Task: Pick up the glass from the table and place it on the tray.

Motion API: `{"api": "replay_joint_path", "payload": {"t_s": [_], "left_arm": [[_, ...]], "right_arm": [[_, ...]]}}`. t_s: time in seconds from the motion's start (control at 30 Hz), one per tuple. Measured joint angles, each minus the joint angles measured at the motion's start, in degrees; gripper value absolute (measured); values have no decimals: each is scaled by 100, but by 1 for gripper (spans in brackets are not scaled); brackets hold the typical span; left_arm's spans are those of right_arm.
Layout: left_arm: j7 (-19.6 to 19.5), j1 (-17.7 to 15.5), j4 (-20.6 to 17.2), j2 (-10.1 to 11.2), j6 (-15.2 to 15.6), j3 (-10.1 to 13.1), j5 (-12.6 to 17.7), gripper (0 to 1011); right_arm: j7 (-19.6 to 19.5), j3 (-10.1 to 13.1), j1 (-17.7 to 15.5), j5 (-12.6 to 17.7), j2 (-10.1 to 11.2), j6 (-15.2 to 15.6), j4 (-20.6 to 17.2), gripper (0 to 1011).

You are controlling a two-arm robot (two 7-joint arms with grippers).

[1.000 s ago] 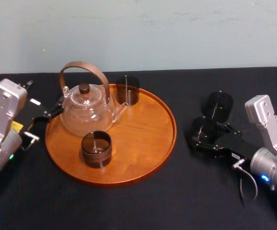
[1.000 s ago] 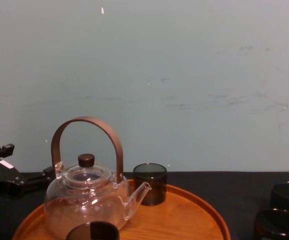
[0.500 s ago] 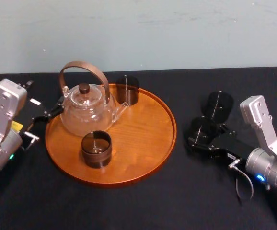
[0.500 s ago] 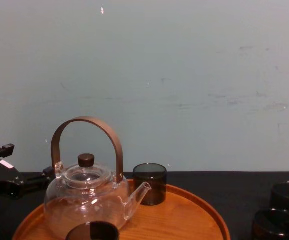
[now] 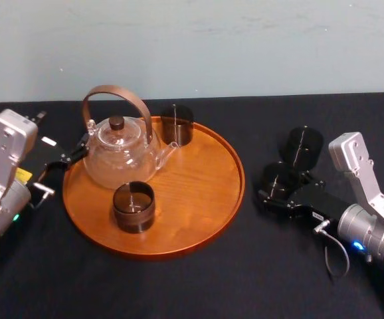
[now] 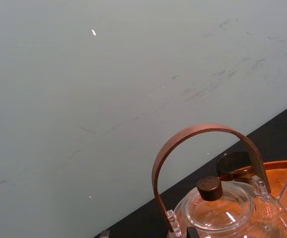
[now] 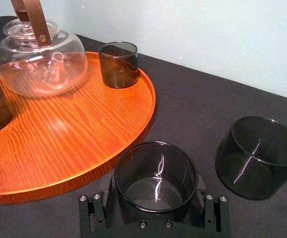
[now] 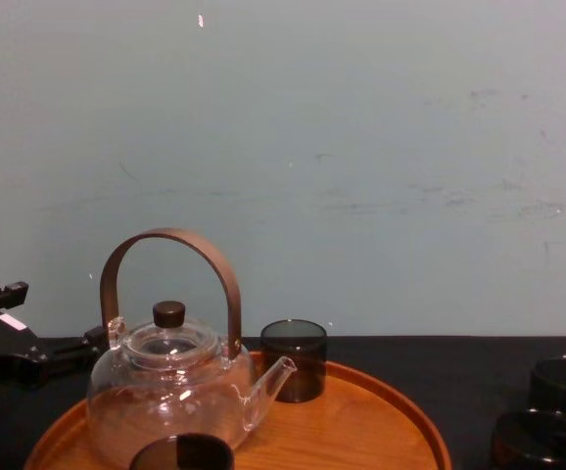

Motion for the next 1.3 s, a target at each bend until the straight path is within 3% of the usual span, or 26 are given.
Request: {"api": "replay_joint_path", "payload": {"t_s": [0.6,0.8,1.3], "left_arm": [[0,0,0,0,0,0,0,1001],[0,0,0,0,0,0,0,1001],[0,0,0,0,0,0,0,1002]], "right_arm": [[-10,4,-4,0,6,0,-1,999],[-12,7,-7,1,7,2,-4,902],[-12,7,-8,5,7,6,-8,903]]}}
